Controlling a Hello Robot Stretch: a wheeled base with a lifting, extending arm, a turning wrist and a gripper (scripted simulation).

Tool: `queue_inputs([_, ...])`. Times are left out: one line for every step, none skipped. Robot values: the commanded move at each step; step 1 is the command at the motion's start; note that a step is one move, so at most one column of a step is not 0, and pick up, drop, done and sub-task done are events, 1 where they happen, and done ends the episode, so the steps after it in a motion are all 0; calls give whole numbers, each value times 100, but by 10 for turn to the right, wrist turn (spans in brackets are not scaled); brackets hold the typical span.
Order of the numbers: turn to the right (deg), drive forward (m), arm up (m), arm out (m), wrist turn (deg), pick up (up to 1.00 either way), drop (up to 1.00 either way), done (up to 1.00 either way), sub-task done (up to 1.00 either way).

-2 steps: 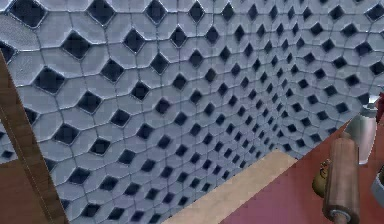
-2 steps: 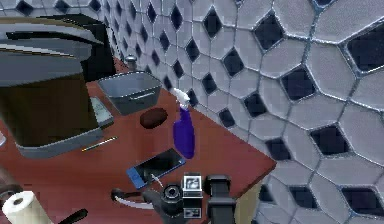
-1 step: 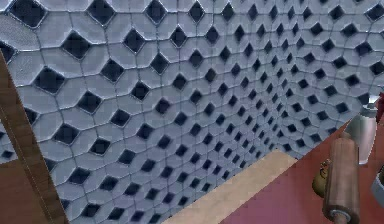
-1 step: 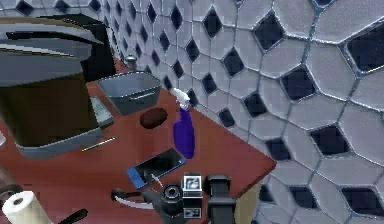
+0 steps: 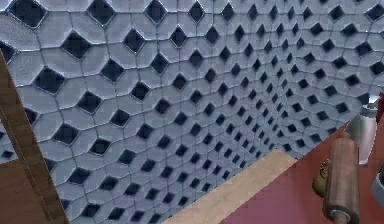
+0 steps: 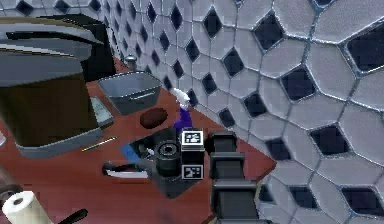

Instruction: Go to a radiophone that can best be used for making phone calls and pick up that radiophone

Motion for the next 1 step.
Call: queue_inputs([0, 0, 0, 0, 0, 0, 0, 100, 0])
